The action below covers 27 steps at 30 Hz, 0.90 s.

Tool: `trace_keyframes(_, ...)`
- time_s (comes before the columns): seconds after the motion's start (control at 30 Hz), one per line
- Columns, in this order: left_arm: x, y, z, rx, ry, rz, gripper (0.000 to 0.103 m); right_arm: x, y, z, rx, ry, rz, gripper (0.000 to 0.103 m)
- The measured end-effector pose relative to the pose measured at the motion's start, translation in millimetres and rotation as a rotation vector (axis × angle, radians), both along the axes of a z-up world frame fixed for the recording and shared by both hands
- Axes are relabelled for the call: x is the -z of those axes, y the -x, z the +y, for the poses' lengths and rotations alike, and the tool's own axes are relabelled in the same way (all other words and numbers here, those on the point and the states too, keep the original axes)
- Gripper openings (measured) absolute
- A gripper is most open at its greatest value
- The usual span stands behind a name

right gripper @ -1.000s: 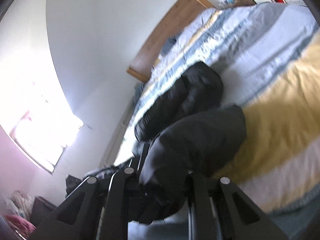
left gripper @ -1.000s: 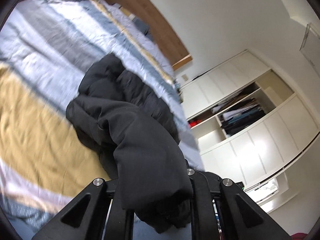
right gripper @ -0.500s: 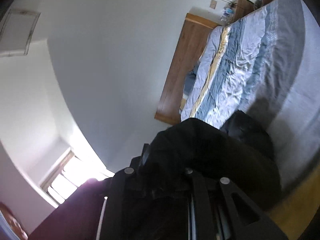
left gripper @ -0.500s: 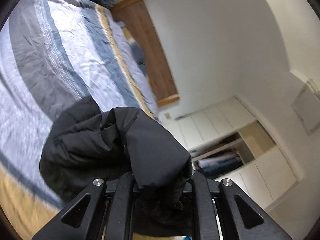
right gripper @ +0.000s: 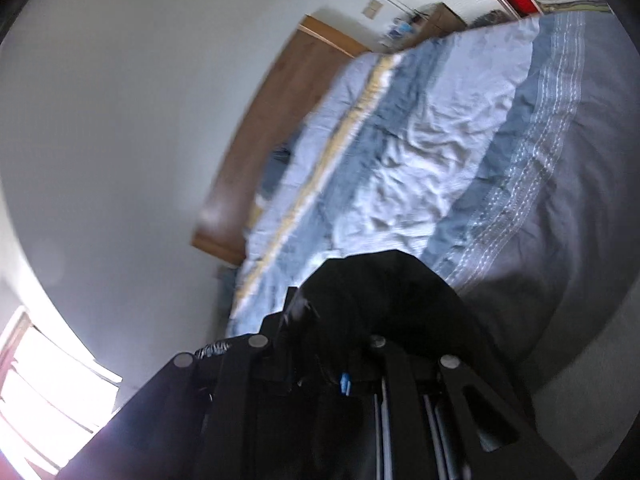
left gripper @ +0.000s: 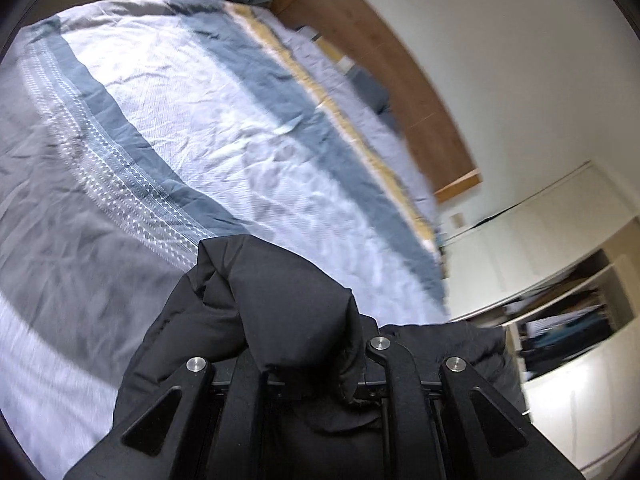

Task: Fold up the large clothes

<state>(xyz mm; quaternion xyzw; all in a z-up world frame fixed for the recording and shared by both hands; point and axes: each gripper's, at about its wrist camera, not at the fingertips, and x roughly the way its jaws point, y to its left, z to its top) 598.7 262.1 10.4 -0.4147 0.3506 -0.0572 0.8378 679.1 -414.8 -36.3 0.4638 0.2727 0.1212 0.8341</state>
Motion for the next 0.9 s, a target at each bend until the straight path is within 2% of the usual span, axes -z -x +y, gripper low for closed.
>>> trace_keyframes(0.13,43.7,-39.3,0.0,-0.005,-0.005,0.094,0.017,31.4,-31.4,7.0,0.01,0.043,0.065,0.016)
trace_keyframes(0.27,83.2,-58.8,-0.5,0.007,0.053,0.148,0.017,64.5,-56.8,15.9,-0.005,0.049,0.123,0.017)
trace_keyframes(0.37,91.6,-59.5,1.1,0.017,0.093,0.145,0.018,74.0,-64.4,21.4,-0.011,0.062,0.141,0.021)
trace_keyframes(0.4,92.0,-59.1,2.3,0.017,0.105,0.143,0.019,74.0,-65.7,22.4,-0.015,0.069,0.143,0.026)
trace_keyframes(0.47,86.6,-55.8,3.4,0.018,0.112,0.136,0.022,68.8,-66.0,23.7,-0.021,0.084,0.146,0.036)
trace_keyframes(0.53,74.6,-50.8,4.9,0.017,0.103,0.116,0.032,59.7,-62.9,23.5,-0.015,0.103,0.138,0.058)
trace_keyframes(0.57,67.9,-47.7,5.7,0.016,0.103,0.103,0.035,52.9,-60.9,23.6,-0.009,0.12,0.133,0.062)
trace_keyframes(0.63,52.8,-43.7,6.7,0.012,0.091,0.082,0.049,37.7,-56.1,21.8,-0.011,0.147,0.121,0.065)
trace_keyframes(0.73,30.9,-37.9,8.7,0.006,0.067,0.066,0.057,11.7,-45.8,20.7,-0.018,0.182,0.085,0.066)
trace_keyframes(0.9,2.0,-18.6,17.6,-0.025,0.044,0.043,0.074,-42.2,-14.8,39.6,-0.074,0.322,0.004,0.066)
